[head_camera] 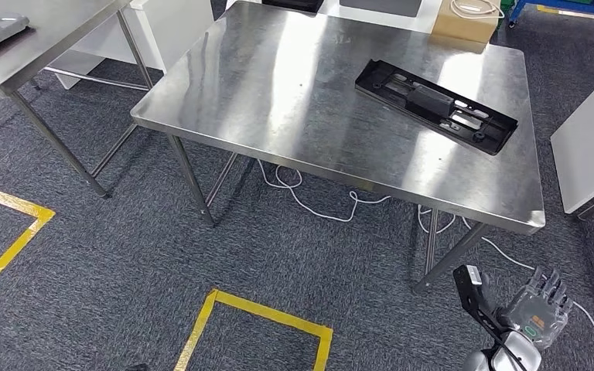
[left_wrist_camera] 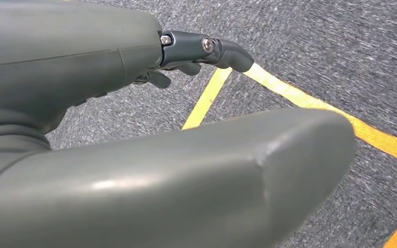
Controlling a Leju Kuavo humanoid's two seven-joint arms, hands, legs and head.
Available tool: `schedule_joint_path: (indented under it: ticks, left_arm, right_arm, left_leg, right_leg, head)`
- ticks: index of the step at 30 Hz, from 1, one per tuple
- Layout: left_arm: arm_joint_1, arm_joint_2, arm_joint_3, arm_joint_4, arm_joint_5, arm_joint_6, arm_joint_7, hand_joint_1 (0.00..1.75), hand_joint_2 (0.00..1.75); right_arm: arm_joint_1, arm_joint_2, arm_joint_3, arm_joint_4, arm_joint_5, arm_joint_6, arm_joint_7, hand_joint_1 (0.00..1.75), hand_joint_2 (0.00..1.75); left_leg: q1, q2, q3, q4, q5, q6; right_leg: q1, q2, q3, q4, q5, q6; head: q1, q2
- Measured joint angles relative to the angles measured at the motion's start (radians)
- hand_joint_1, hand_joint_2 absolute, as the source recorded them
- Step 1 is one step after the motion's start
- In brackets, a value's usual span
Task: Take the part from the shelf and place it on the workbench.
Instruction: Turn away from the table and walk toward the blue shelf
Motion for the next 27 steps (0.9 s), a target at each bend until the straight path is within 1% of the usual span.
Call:
schedule_joint_path:
  ticks: [1,2,3,4,5,6,7,8,9,10,11,12,13,14,15,16,17,18,19,20,21,22,23,24,25,26,27]
  left_arm:
    - [0.0,0.001,0.0,0.0,0.0,0.0,0.0,0.0,0.0]
    - [0.001,0.002,0.0,0.0,0.001,-0.001,0.0,0.0,0.0]
    - [0.001,0.002,0.0,0.0,0.001,-0.001,0.0,0.0,0.0]
    - [0.0,0.003,0.0,0.0,0.0,-0.001,0.0,0.0,0.0]
    - [0.0,0.004,0.0,0.0,-0.001,-0.001,0.0,0.0,0.0]
    - [0.0,0.004,0.0,0.0,-0.003,-0.002,0.0,0.0,0.0]
    - [0.0,0.004,0.0,0.0,-0.007,-0.003,0.001,0.0,0.0]
    - [-0.001,0.004,0.001,0.0,-0.014,-0.005,0.002,0.0,0.0]
    - [-0.001,0.005,0.003,0.0,-0.024,-0.007,0.003,0.0,0.0]
    - [-0.003,0.005,0.005,0.0,-0.037,-0.011,0.005,0.0,0.0]
    - [-0.006,0.007,0.007,0.0,-0.05,-0.014,0.008,0.0,0.0]
    - [-0.01,0.007,0.008,-0.001,-0.061,-0.017,0.011,0.0,0.0]
    - [-0.014,0.008,0.008,-0.001,-0.071,-0.019,0.015,0.0,0.0]
    - [-0.018,0.009,0.008,-0.001,-0.079,-0.019,0.018,0.0,0.0]
    - [-0.02,0.01,0.008,-0.001,-0.085,-0.019,0.021,0.0,0.0]
    - [-0.022,0.011,0.008,-0.001,-0.091,-0.019,0.022,0.0,0.0]
    - [-0.023,0.012,0.008,-0.001,-0.095,-0.019,0.022,0.0,0.0]
    - [-0.026,0.012,0.008,-0.001,-0.099,-0.019,0.022,0.0,0.0]
    - [-0.027,0.012,0.008,-0.001,-0.103,-0.019,0.022,0.0,0.0]
    - [-0.029,0.013,0.008,-0.001,-0.107,-0.017,0.022,0.0,0.0]
    - [-0.029,0.013,0.008,-0.002,-0.112,-0.014,0.024,0.0,0.0]
    - [-0.03,0.014,0.008,-0.002,-0.118,-0.011,0.027,0.0,0.0]
    - [-0.029,0.015,0.008,-0.002,-0.123,-0.009,0.03,0.0,0.0]
    - [-0.029,0.015,0.008,-0.002,-0.128,-0.007,0.033,0.0,0.0]
    - [-0.027,0.016,0.008,-0.002,-0.131,-0.006,0.034,0.0,0.0]
    - [-0.025,0.017,0.008,-0.002,-0.133,-0.005,0.034,0.0,0.0]
    - [-0.023,0.018,0.008,-0.002,-0.135,-0.004,0.034,0.0,0.0]
  right_arm:
    - [0.005,0.007,-0.007,0.005,-0.002,0.0,-0.001,0.0,0.0]
    - [0.01,0.013,-0.012,0.009,-0.003,0.0,-0.001,0.0,0.0]
    - [0.014,0.018,-0.017,0.013,-0.002,0.0,-0.001,0.0,0.0]
    - [0.017,0.023,-0.022,0.018,0.0,0.0,0.001,0.0,0.0]
    - [0.018,0.026,-0.026,0.023,0.003,0.0,0.005,0.0,0.44]
    - [0.018,0.028,-0.028,0.033,0.006,0.0,0.011,0.0,0.87]
    - [0.016,0.028,-0.029,0.05,0.006,0.0,0.018,0.0,1.31]
    - [0.013,0.027,-0.03,0.08,0.003,0.001,0.023,0.0,1.75]
    - [0.009,0.025,-0.031,0.123,-0.005,0.01,0.025,0.0,1.75]
    - [0.004,0.022,-0.032,0.177,-0.016,0.029,0.025,0.0,1.75]
    - [-0.001,0.019,-0.035,0.24,-0.03,0.062,0.022,0.0,1.31]
    - [-0.003,0.018,-0.04,0.303,-0.044,0.105,0.018,0.0,0.87]
    - [-0.004,0.018,-0.046,0.362,-0.058,0.151,0.012,0.0,0.87]
    - [-0.003,0.018,-0.053,0.414,-0.072,0.198,0.004,0.0,0.87]
    - [-0.002,0.019,-0.061,0.46,-0.087,0.243,-0.008,0.0,1.31]
    - [0.001,0.021,-0.071,0.502,-0.1,0.287,-0.021,0.0,1.75]
    - [0.006,0.023,-0.079,0.536,-0.112,0.324,-0.032,0.0,1.75]
    - [0.011,0.026,-0.089,0.568,-0.121,0.355,-0.04,0.0,1.75]
    - [0.016,0.028,-0.097,0.591,-0.127,0.375,-0.044,0.0,1.75]
    - [0.02,0.031,-0.107,0.61,-0.135,0.388,-0.046,0.0,1.75]
    - [0.023,0.034,-0.118,0.627,-0.144,0.401,-0.047,0.0,1.75]
    - [0.027,0.036,-0.13,0.641,-0.154,0.411,-0.047,0.0,1.75]
    - [0.032,0.037,-0.144,0.654,-0.167,0.422,-0.046,0.0,1.75]
    - [0.038,0.039,-0.158,0.666,-0.178,0.433,-0.043,0.0,1.75]
    - [0.043,0.04,-0.172,0.676,-0.187,0.442,-0.039,0.0,1.75]
    - [0.048,0.042,-0.185,0.685,-0.195,0.453,-0.035,0.0,1.75]
    - [0.051,0.045,-0.195,0.692,-0.199,0.464,-0.031,0.0,1.75]
  left_leg:
    - [0.002,0.001,0.01,0.008,0.0,-0.003]
    - [0.005,0.002,0.036,-0.02,0.014,-0.004]
    - [0.008,0.004,0.076,-0.075,0.036,-0.007]
    - [0.011,0.005,0.123,-0.143,0.054,-0.009]
    - [0.012,0.004,0.162,-0.204,0.069,-0.008]
    - [0.011,0.003,0.185,-0.243,0.075,-0.006]
    - [0.008,0.001,0.191,-0.258,0.073,-0.001]
    - [0.004,0.0,0.188,-0.257,0.076,0.006]
    - [0.002,0.0,0.185,-0.261,0.079,0.014]
    - [0.0,0.001,0.182,-0.266,0.085,0.025]
    - [0.0,0.001,0.178,-0.273,0.093,0.038]
    - [0.0,0.002,0.172,-0.279,0.102,0.051]
    - [0.0,0.002,0.163,-0.282,0.111,0.06]
    - [-0.001,0.002,0.152,-0.282,0.118,0.065]
    - [-0.003,0.002,0.141,-0.282,0.126,0.066]
    - [-0.004,0.003,0.131,-0.282,0.134,0.065]
    - [-0.005,0.003,0.121,-0.281,0.142,0.063]
    - [-0.005,0.004,0.111,-0.281,0.15,0.06]
    - [-0.006,0.004,0.103,-0.281,0.157,0.057]
    - [-0.006,0.004,0.096,-0.281,0.164,0.051]
    - [-0.007,0.004,0.093,-0.282,0.171,0.044]
    - [-0.007,0.005,0.093,-0.283,0.177,0.038]
    - [-0.006,0.006,0.094,-0.286,0.183,0.03]
    - [-0.005,0.008,0.097,-0.291,0.189,0.022]
    - [-0.003,0.008,0.096,-0.291,0.191,0.016]
    - [-0.001,0.009,0.091,-0.284,0.179,0.011]
    - [0.001,0.009,0.083,-0.261,0.15,0.007]
  right_leg:
    - [0.0,0.0,-0.002,0.001,0.001,0.002]
    - [-0.001,0.0,-0.003,0.002,0.002,0.003]
    - [-0.003,0.001,-0.004,0.005,0.003,0.005]
    - [-0.004,0.002,-0.007,0.01,0.002,0.008]
    - [-0.001,0.003,-0.014,0.017,0.002,0.012]
    - [0.002,0.005,-0.02,0.024,0.002,0.016]
    - [0.007,0.005,-0.025,0.028,0.003,0.021]
    - [0.011,0.006,-0.03,0.03,0.006,0.027]
    - [0.014,0.006,-0.031,0.029,0.009,0.034]
    - [0.014,0.006,-0.036,0.032,0.005,0.039]
    - [0.013,0.006,-0.047,0.049,-0.01,0.04]
    - [0.01,0.006,-0.065,0.086,-0.038,0.038]
    - [0.006,0.006,-0.091,0.143,-0.075,0.033]
    - [0.005,0.007,-0.118,0.21,-0.111,0.03]
    - [0.003,0.007,-0.139,0.27,-0.136,0.031]
    - [0.003,0.007,-0.145,0.304,-0.144,0.037]
    - [0.003,0.007,-0.132,0.303,-0.134,0.046]
    - [0.003,0.006,-0.101,0.268,-0.113,0.054]
    - [0.003,0.006,-0.054,0.204,-0.091,0.059]
    - [0.005,0.006,-0.002,0.125,-0.083,0.057]
    - [0.011,0.006,0.036,0.064,-0.079,0.052]
    - [0.017,0.006,0.06,0.021,-0.083,0.044]
    - [0.023,0.006,0.069,0.0,-0.087,0.036]
    - [0.026,0.007,0.064,-0.002,-0.08,0.029]
    - [0.018,0.008,0.062,-0.007,-0.073,0.022]
    - [0.012,0.01,0.06,-0.01,-0.063,0.015]
    - [0.006,0.013,0.056,-0.013,-0.053,0.007]
  head:
    - [0.0,0.0]
    - [0.0,0.0]
    - [-0.001,0.0]
    - [-0.001,0.0]
    - [-0.001,0.0]
    - [-0.001,0.0]
    - [-0.001,0.0]
    - [-0.001,0.0]
    - [0.0,0.0]
    - [-0.001,0.0]
    - [0.001,0.0]
    - [0.002,0.0]
    - [0.004,0.0]
    - [0.006,0.0]
    - [0.007,0.0]
    - [0.007,0.0]
    - [0.007,0.0]
    - [0.007,0.0]
    - [0.007,0.0]
    - [0.008,0.0]
    - [0.007,0.0]
    - [0.007,0.0]
    - [0.008,0.0]
    - [0.01,0.0]
    - [0.011,0.0]
    - [0.01,0.0]
    - [0.008,0.0]
